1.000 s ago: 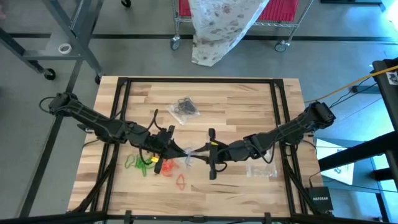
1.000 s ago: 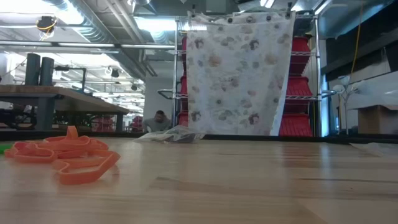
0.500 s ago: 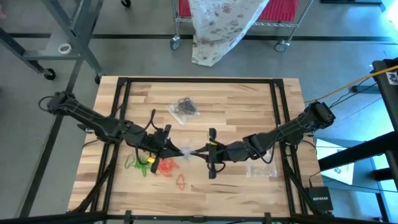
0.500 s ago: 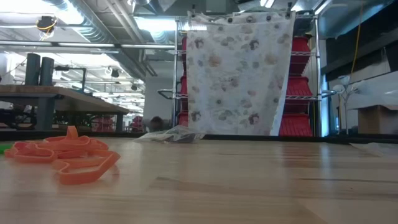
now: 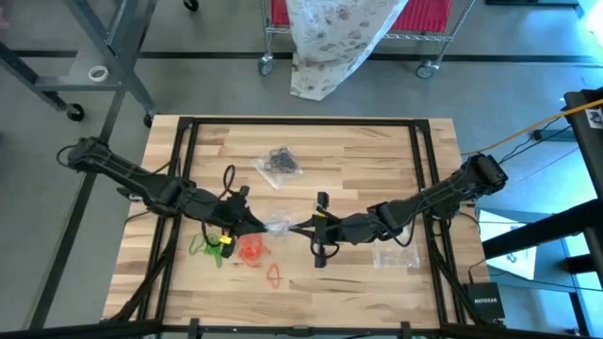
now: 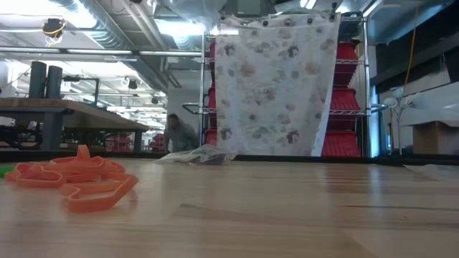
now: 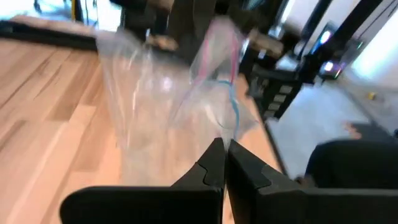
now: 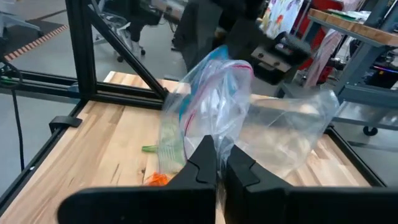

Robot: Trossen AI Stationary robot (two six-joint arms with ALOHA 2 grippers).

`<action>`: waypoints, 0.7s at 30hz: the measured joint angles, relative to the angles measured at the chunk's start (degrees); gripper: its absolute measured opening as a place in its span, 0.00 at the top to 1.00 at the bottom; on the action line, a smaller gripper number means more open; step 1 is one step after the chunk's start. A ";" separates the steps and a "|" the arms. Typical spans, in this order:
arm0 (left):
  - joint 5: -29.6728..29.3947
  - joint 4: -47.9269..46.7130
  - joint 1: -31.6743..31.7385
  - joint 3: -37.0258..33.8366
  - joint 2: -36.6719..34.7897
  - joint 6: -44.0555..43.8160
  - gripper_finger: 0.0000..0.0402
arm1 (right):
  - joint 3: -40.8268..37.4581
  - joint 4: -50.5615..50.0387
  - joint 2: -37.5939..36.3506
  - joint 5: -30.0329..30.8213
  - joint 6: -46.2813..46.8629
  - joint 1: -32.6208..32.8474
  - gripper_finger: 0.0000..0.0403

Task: Sort rubber bands
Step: Open the transparent zip bag

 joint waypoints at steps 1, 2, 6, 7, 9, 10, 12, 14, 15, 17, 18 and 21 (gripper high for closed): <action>-0.10 -2.06 -0.34 0.00 -0.49 0.04 1.00 | 0.00 -0.18 0.00 0.10 0.05 0.00 1.00; -0.30 -4.38 -0.73 -0.02 -1.05 -0.02 1.00 | 0.00 -0.98 -0.19 0.35 0.37 0.00 1.00; -3.60 -13.17 -2.16 0.00 -4.82 -2.09 1.00 | 0.00 -3.03 -0.33 0.62 2.58 -0.04 1.00; -4.65 -14.16 -2.37 0.00 -5.60 -2.62 1.00 | -0.01 -2.96 -0.33 0.56 2.63 -0.04 1.00; -6.04 -14.86 -2.44 -0.02 -6.80 -2.99 1.00 | -0.02 -2.77 -0.45 0.36 2.98 -0.06 1.00; -6.29 -14.78 -2.44 -0.02 -7.29 -2.85 1.00 | -0.02 -3.13 -0.55 0.42 3.34 -0.38 1.00; -6.42 -14.74 -2.42 -0.02 -7.68 -2.46 1.00 | -0.02 -3.89 -0.55 0.41 4.70 -0.72 1.00; -6.45 -14.74 -2.38 -0.02 -7.56 -2.34 1.00 | -0.07 -4.27 -0.55 0.42 5.63 -1.23 1.00; -6.92 -14.84 -2.27 -0.04 -7.30 -2.33 1.00 | -0.07 -4.32 -0.53 0.42 6.00 -1.57 1.00; -9.28 -14.95 -1.46 -0.04 -7.02 -2.49 0.99 | -0.03 -5.02 -0.10 0.52 8.18 -2.37 1.00; -9.94 -15.18 -0.93 -0.05 -7.02 -2.93 0.98 | -0.11 -6.12 0.08 0.25 9.13 -2.84 1.00; -10.37 -15.54 1.50 -0.06 -7.27 -3.06 0.92 | -0.74 -8.33 0.80 -0.72 12.45 -4.48 1.00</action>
